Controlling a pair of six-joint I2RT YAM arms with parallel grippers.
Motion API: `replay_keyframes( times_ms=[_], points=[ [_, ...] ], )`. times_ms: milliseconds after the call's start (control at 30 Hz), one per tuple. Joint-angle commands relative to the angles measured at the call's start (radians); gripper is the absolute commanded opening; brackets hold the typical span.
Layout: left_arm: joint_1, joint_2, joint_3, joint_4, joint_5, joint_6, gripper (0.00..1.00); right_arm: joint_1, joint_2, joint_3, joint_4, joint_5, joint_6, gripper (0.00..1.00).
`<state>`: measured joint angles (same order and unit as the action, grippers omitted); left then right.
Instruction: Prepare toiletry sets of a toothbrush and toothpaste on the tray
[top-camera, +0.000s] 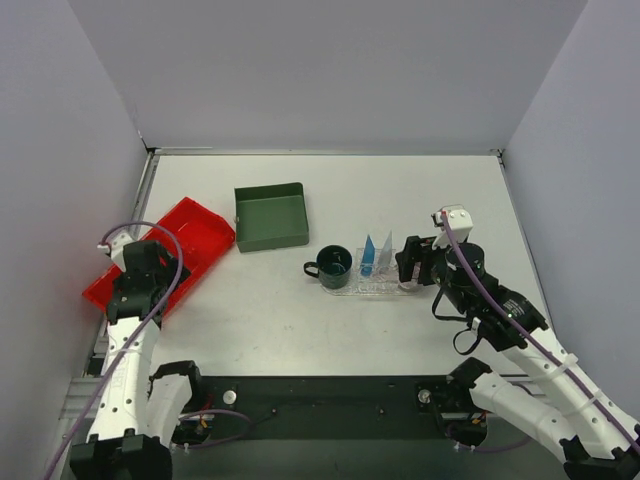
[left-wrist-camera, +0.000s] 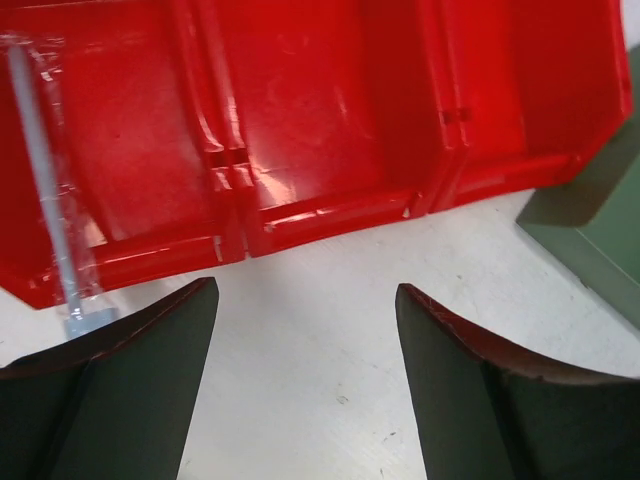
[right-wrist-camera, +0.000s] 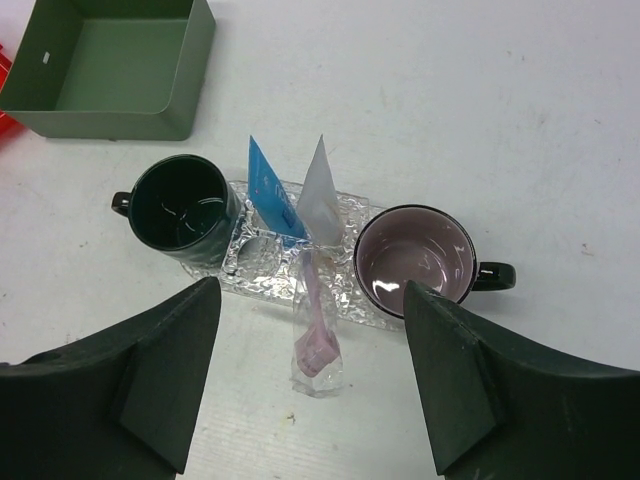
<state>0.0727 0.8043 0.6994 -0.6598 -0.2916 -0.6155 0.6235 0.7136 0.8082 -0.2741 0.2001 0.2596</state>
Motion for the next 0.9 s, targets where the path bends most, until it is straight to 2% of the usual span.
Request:
replay_keyframes(
  times_ms=[0, 67, 167, 367, 867],
  points=[
    [0.124, -0.033, 0.018, -0.066, 0.062, -0.016, 0.82, -0.022, 0.000, 0.036, 0.000, -0.034, -0.016, 0.68],
    [0.162, -0.027, 0.021, -0.093, -0.047, -0.059, 0.82, -0.030, -0.002, 0.037, -0.002, -0.044, -0.017, 0.68],
    [0.243, 0.008, 0.043, -0.152, -0.099, -0.099, 0.82, -0.044, 0.004, 0.045, -0.001, -0.056, -0.023, 0.68],
    [0.381, 0.059, 0.038, -0.172, -0.092, -0.125, 0.82, -0.064, 0.027, 0.063, -0.002, -0.082, -0.037, 0.68],
    [0.453, 0.130, -0.081, -0.077, 0.014, -0.187, 0.79, -0.100, 0.037, 0.045, -0.004, -0.099, -0.052, 0.68]
  ],
)
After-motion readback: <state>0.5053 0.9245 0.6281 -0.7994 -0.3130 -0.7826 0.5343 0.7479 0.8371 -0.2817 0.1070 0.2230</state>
